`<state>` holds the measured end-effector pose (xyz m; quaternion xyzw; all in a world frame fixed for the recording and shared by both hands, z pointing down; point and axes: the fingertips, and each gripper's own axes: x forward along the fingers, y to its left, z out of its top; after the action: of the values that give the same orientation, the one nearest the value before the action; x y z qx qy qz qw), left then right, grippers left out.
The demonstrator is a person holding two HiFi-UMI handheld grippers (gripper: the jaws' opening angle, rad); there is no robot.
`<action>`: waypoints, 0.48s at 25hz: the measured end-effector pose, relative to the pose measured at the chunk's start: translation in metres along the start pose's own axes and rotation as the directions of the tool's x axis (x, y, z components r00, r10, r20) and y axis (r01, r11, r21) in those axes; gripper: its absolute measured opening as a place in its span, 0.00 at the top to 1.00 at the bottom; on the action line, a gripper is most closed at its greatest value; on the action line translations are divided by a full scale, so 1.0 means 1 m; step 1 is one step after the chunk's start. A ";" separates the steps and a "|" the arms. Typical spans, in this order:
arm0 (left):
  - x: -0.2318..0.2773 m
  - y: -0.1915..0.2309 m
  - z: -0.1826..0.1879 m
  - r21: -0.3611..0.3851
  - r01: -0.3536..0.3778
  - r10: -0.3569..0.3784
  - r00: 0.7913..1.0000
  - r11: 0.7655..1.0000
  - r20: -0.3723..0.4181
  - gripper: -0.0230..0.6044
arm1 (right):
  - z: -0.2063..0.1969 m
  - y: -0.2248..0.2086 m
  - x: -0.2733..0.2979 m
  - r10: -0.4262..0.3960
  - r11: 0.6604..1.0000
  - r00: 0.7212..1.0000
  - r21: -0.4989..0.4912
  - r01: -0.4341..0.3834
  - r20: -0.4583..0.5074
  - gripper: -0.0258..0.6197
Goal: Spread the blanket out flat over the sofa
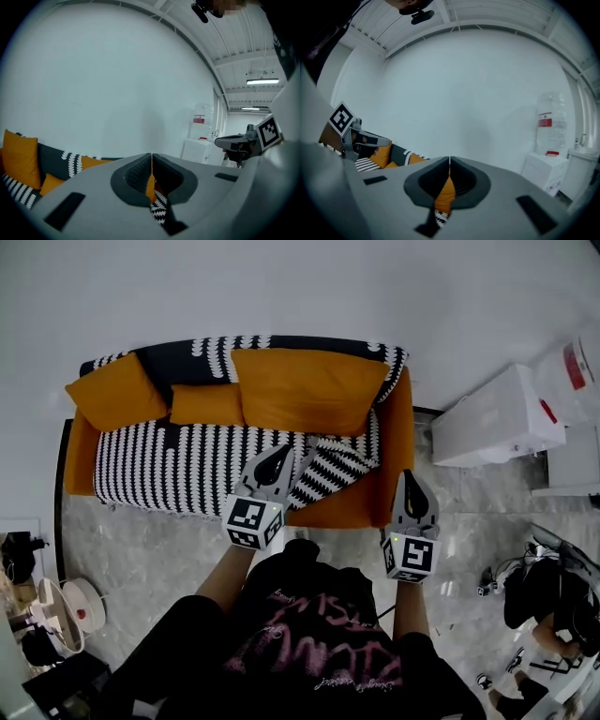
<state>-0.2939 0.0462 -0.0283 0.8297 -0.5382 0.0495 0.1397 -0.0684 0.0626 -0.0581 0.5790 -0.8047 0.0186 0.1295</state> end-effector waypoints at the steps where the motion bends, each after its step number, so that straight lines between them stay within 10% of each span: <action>1: 0.002 0.002 0.000 -0.002 0.008 -0.008 1.000 1.000 -0.001 0.94 | -0.001 0.002 0.004 -0.001 1.000 1.000 -0.001 0.001 -0.005 0.93; 12: 0.031 0.016 -0.010 -0.017 0.043 -0.044 0.998 0.999 -0.050 0.94 | -0.003 -0.001 0.036 0.017 1.000 1.000 0.007 -0.017 -0.024 0.93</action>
<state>-0.2949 0.0150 -0.0088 0.8385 -0.5168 0.0629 0.1608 -0.0776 0.0297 -0.0472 0.5723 -0.8080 0.0293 0.1371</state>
